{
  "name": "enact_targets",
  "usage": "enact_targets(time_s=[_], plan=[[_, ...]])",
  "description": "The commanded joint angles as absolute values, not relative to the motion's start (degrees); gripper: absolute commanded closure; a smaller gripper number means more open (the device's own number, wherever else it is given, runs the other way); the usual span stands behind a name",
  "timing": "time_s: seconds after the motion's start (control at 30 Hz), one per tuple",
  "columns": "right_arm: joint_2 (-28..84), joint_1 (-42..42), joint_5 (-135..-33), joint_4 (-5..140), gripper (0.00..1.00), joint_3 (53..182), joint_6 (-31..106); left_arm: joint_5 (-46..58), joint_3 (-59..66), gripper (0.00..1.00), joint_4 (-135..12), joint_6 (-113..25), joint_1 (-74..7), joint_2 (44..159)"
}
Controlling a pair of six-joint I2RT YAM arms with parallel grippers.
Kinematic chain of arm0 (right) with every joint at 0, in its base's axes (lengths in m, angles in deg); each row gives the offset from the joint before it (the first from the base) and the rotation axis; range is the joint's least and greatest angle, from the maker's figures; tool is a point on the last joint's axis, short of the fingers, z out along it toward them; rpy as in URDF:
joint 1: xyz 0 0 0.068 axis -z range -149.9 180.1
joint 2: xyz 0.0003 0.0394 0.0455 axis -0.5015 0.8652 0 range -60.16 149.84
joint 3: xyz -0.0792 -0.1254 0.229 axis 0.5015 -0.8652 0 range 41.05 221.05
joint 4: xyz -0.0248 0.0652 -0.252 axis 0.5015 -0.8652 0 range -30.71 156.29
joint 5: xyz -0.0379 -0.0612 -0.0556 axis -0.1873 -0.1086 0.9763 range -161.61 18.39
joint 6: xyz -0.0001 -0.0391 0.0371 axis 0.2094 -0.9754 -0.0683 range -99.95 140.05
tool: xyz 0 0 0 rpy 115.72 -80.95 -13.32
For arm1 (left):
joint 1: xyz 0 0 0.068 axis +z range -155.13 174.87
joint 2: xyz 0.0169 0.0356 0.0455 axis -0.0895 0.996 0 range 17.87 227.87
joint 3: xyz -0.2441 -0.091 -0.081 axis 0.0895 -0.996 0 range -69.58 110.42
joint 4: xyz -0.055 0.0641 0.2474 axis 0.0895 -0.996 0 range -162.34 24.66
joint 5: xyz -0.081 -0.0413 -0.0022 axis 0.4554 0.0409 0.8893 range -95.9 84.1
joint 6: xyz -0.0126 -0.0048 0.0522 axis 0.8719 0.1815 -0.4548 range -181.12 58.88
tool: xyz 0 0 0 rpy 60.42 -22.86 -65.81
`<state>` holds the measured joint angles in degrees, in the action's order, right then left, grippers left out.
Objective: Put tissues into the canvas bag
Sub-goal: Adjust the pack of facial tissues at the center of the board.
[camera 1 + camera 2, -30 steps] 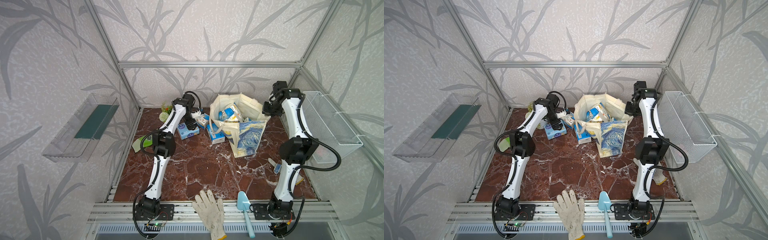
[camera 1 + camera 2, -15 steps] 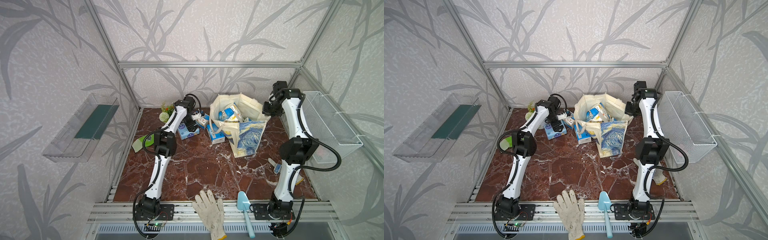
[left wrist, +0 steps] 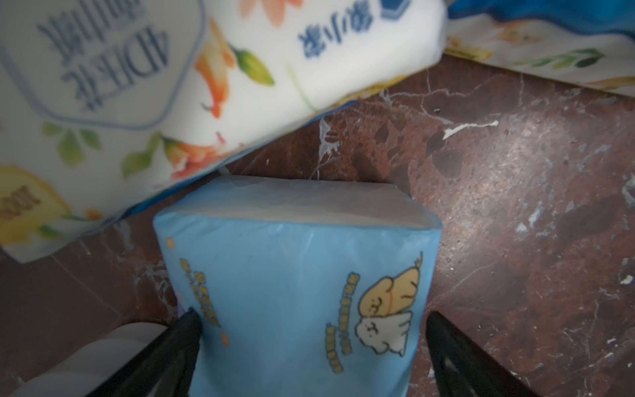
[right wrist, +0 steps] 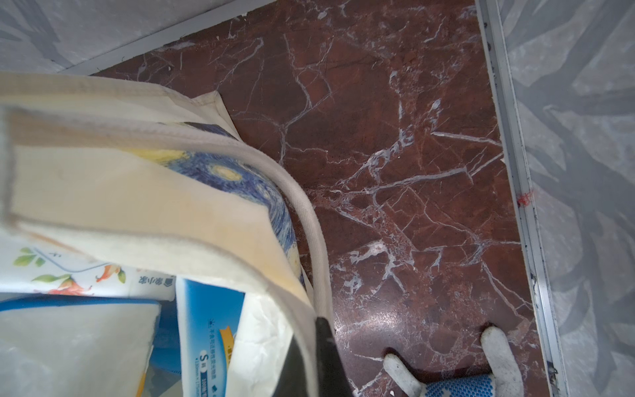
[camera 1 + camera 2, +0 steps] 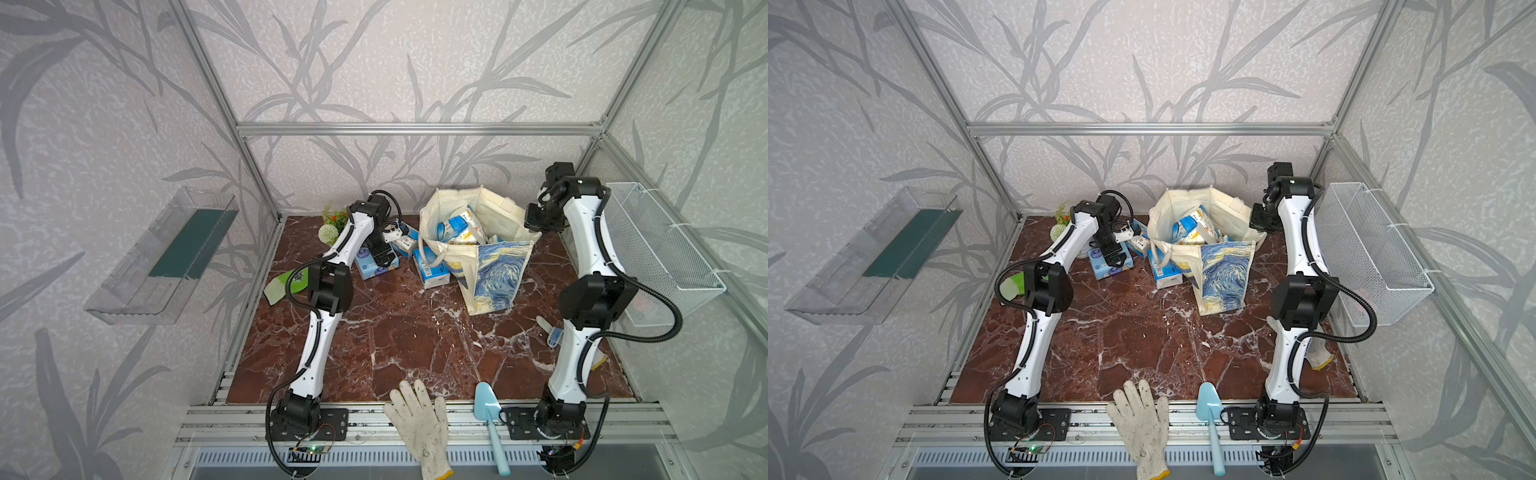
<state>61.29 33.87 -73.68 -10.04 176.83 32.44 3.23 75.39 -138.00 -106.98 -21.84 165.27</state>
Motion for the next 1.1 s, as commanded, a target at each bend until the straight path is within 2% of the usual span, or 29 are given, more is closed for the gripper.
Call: enact_targets(time_s=[0.0, 0.3, 0.63, 0.8, 1.07], plan=[[59.2, 34.2, -74.1, -10.9, 0.96, 176.3, 32.0, 5.7, 73.7, 0.01, -142.0, -107.4, -21.7, 165.4], [59.2, 34.2, -74.3, -10.8, 0.96, 176.3, 31.9, 10.4, 69.2, 0.01, -145.7, -106.8, -21.8, 161.2], [59.2, 34.2, -74.8, -10.4, 0.96, 176.0, 32.0, 10.0, 51.1, 0.01, -138.5, -107.3, -21.8, 147.5], [58.8, 34.2, -75.0, -9.8, 0.96, 174.9, 32.2, 8.0, 54.9, 0.01, -139.6, -103.6, -21.8, 146.8], [58.2, 34.2, -75.4, -9.7, 0.96, 174.3, 32.3, 6.9, 54.2, 0.01, -137.1, -103.0, -21.9, 147.9]])
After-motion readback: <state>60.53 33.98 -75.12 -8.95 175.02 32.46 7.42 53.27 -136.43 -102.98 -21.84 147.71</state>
